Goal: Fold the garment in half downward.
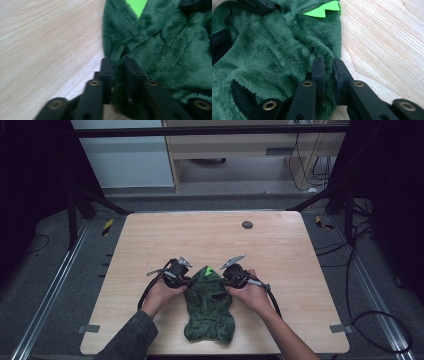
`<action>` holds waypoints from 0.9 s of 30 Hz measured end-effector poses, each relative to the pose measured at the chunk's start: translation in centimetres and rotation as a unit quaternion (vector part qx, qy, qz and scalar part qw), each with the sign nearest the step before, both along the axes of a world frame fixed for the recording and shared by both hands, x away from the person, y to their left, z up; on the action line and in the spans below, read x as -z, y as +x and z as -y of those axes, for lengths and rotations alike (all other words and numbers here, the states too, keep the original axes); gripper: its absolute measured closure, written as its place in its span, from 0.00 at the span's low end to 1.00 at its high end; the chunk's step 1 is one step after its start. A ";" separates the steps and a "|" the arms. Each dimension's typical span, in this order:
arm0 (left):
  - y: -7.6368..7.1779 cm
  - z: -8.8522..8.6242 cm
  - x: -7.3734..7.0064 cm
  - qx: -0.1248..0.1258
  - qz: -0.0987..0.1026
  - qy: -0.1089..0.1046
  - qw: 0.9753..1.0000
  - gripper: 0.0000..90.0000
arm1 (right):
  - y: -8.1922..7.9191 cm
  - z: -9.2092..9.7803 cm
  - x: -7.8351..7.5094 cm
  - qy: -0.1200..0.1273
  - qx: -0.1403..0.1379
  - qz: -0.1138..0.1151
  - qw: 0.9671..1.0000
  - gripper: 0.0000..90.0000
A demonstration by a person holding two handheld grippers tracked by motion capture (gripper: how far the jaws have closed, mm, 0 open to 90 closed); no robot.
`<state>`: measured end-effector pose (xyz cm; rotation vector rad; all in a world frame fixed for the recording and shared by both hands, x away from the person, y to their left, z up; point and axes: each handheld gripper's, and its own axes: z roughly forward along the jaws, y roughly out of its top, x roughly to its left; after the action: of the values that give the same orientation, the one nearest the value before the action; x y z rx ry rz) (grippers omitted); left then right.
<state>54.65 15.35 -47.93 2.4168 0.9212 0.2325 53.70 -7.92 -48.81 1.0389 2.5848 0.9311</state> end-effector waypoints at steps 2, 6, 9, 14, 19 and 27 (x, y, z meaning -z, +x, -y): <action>0.0 0.0 0.0 0.005 -0.002 -0.001 1.000 0.95 | 0.1 -0.1 -0.1 -0.002 -0.002 -0.001 1.000 0.93; 0.0 0.0 -0.2 0.009 0.003 0.000 1.000 0.97 | 0.1 -0.1 -0.5 -0.003 -0.008 0.000 1.000 0.94; 0.0 -0.2 -0.5 0.007 0.009 -0.002 1.000 0.98 | 0.1 -0.1 -1.2 0.000 -0.011 0.006 1.000 0.94; 0.3 -0.4 -1.7 0.009 0.022 -0.007 1.000 0.98 | 0.4 -0.1 -3.1 0.005 -0.017 0.022 1.000 0.94; 0.7 -0.3 -3.0 0.009 0.037 -0.011 0.999 0.98 | 0.7 -0.1 -4.0 0.005 -0.017 0.032 0.999 0.94; 1.3 -0.3 -4.5 0.011 0.055 -0.014 0.998 0.98 | 1.2 0.3 -5.2 0.002 -0.016 0.044 0.999 0.94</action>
<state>55.91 15.61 -43.47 2.3618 0.8426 0.3373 54.90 -8.21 -43.60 0.9397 2.5360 0.9661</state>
